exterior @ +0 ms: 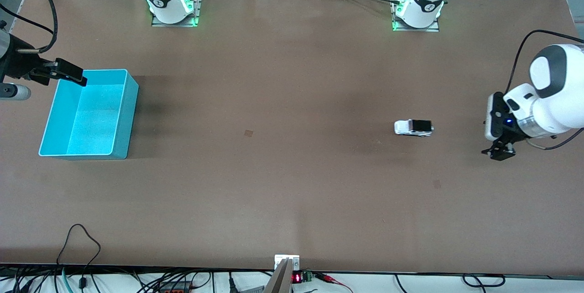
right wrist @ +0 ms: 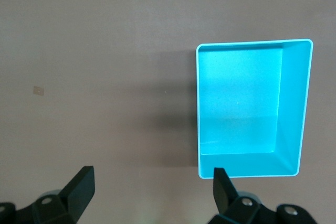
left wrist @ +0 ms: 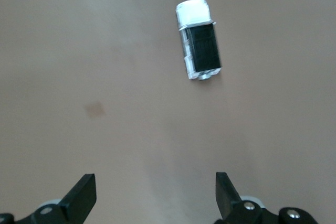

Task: Wind and store white jeep toy
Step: 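Withdraw the left gripper while the right gripper moves toward the blue bin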

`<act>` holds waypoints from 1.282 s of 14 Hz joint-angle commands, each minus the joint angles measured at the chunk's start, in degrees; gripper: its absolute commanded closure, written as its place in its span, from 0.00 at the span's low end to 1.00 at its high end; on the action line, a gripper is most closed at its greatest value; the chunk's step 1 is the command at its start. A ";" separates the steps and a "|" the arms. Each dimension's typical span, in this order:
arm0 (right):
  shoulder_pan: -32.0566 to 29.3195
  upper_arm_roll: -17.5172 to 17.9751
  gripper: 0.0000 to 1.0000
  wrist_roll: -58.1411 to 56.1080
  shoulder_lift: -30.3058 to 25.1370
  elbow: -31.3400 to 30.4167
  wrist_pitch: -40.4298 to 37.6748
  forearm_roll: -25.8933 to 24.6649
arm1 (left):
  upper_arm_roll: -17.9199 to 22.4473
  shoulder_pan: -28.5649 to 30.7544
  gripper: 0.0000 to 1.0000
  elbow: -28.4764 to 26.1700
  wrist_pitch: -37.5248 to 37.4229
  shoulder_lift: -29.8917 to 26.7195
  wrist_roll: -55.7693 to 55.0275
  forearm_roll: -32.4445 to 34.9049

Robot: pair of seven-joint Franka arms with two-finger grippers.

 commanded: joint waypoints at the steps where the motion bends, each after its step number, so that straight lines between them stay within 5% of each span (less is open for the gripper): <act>1: 0.09 -0.08 0.00 -0.56 0.33 1.00 -0.33 0.91 | 1.01 -6.05 0.00 1.92 -1.41 -0.56 -6.43 -0.56; 14: 0.18 -0.08 0.00 -0.47 1.29 1.00 -0.25 0.91 | 1.62 -12.39 0.00 8.50 -1.41 -1.08 -57.65 -4.78; 18: 0.18 -0.08 0.00 -0.21 1.99 1.00 -0.51 0.82 | 10.04 -19.06 0.00 11.14 -0.88 -0.82 -72.52 -4.69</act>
